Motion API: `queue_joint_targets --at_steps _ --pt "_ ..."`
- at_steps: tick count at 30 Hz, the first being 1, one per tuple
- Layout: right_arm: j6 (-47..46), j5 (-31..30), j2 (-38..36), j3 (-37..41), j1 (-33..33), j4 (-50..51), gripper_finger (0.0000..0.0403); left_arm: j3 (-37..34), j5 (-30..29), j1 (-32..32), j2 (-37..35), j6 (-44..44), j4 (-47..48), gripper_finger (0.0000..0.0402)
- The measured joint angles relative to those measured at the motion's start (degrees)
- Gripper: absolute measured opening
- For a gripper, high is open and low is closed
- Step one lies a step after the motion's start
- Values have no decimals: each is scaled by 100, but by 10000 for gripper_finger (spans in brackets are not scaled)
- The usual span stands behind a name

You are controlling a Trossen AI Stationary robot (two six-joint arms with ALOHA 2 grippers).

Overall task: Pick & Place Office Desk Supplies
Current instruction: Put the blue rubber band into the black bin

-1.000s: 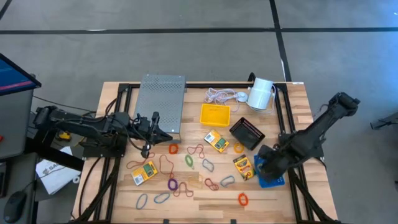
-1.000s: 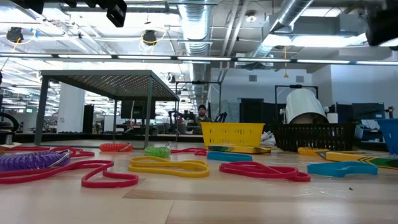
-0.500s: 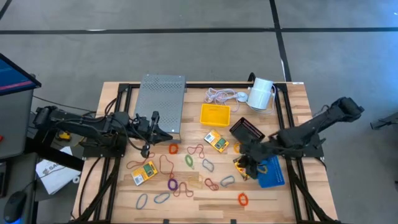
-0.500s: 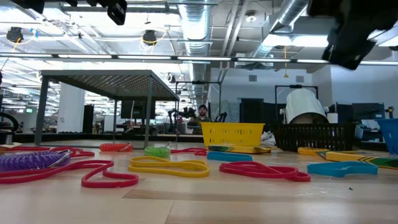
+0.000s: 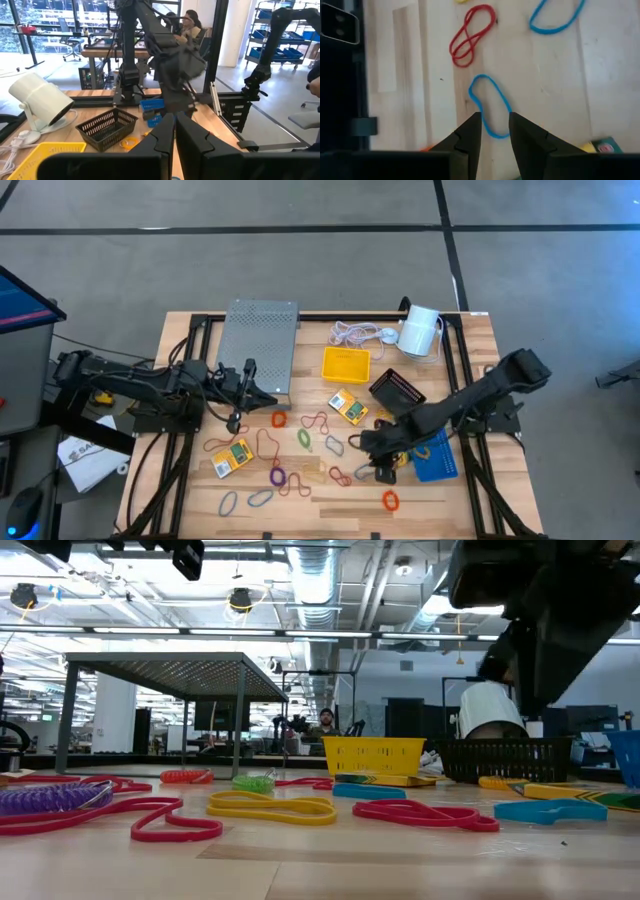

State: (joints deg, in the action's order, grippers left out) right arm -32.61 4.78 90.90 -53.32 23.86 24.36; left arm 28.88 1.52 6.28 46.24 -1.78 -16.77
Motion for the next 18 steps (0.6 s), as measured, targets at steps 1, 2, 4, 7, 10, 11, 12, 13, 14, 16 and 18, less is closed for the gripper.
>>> queue_joint_targets --at_steps 1,2,4,7,10,11,12,13,14,16,18 --pt "32 0 132 -86 24 125 97 -1 0 2 0 0 6 11" --pt "58 1 278 -180 49 238 97 0 0 2 0 0 7 11" --pt "116 -2 534 -356 100 424 97 -2 0 2 -2 0 28 11" --pt "192 4 909 -644 177 695 97 -2 0 1 -1 0 49 11" --pt "267 -15 1256 -892 250 856 97 -2 0 2 -1 0 80 11" --pt "275 -14 1349 -959 273 898 97 -2 0 2 -1 0 95 11" --pt "282 -29 1450 -1025 287 936 97 -2 1 2 -2 0 97 11" --pt "283 -34 1564 -1091 307 963 97 -2 0 2 -2 0 117 11" --pt "283 -71 1664 -1142 317 1010 97 -3 0 2 0 0 143 11" --pt "279 -179 1828 -1293 348 1194 97 -4 2 2 0 0 135 11" --pt "280 -284 1972 -1430 354 1391 97 -4 0 2 0 0 137 11"
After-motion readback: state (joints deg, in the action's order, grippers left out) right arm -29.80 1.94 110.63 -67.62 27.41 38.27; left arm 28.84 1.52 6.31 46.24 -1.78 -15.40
